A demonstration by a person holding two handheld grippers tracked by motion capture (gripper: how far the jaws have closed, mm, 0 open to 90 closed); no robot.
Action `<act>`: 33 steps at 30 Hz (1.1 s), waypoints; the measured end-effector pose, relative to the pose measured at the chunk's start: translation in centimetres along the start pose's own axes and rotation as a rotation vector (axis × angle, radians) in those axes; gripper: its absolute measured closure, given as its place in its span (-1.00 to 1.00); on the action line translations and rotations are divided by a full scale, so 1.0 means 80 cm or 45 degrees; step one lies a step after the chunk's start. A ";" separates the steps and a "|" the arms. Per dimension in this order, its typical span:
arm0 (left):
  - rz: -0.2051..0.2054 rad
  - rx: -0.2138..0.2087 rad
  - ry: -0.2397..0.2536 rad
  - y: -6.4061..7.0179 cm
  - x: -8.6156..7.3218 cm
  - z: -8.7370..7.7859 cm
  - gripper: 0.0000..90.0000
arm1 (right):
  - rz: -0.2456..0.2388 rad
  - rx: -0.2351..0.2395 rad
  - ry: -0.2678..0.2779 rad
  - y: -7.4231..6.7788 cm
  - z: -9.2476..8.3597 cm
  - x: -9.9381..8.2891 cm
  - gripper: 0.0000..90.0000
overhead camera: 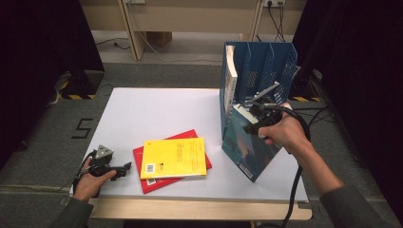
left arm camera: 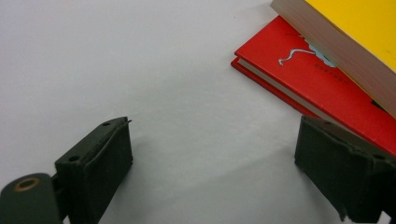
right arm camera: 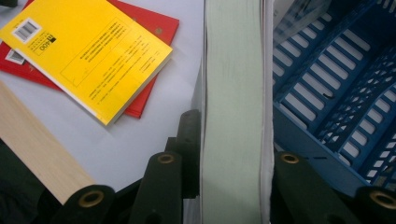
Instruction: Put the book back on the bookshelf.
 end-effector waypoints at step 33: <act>-0.001 -0.001 0.000 0.000 0.000 0.001 -0.79 | 0.164 -0.402 0.139 0.143 -0.085 0.110 0.64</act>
Point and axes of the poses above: each handheld gripper's, and its own axes: z roughly forward along the jaws, x roughly out of its top, y roughly to its right, the point moved 10 cm from there along z, roughly forward along the jaws, and after that the axes turned 15 degrees about y, right-handed, at the moved point
